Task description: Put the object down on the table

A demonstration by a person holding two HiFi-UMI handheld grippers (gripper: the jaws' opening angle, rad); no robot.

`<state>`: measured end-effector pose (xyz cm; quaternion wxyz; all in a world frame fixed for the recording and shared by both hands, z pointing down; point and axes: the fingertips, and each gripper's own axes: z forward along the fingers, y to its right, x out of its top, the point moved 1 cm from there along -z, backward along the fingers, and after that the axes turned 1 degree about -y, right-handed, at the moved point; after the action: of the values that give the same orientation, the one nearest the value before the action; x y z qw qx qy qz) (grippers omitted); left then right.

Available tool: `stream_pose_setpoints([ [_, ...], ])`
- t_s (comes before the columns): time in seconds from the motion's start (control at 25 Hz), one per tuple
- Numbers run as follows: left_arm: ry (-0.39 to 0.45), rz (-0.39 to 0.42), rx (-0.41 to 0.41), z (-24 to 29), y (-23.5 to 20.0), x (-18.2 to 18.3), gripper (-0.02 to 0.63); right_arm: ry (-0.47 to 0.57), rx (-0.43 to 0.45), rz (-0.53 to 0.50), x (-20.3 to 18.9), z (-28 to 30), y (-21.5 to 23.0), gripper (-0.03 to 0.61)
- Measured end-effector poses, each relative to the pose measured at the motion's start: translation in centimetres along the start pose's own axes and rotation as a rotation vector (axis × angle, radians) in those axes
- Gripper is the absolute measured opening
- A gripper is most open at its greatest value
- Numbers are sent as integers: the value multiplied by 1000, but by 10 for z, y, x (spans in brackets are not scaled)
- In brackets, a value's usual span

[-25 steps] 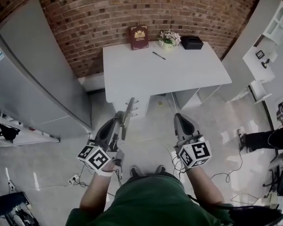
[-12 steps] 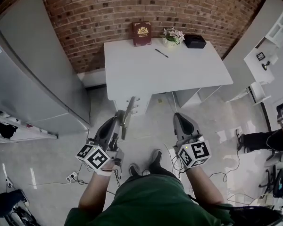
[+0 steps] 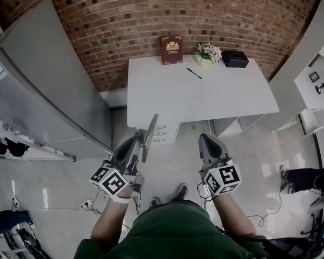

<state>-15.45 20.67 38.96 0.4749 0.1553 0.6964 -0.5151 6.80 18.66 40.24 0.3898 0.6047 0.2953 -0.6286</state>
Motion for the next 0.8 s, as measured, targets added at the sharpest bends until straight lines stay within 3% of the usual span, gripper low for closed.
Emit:
stream_pose_setpoints([
  [0.52,-10,22,85,71,33,-27,23,8,60,85,-5,14,96,3],
  [0.8,10,35,65,90,41,-35,23,14,63,108,-6,14,119,3],
])
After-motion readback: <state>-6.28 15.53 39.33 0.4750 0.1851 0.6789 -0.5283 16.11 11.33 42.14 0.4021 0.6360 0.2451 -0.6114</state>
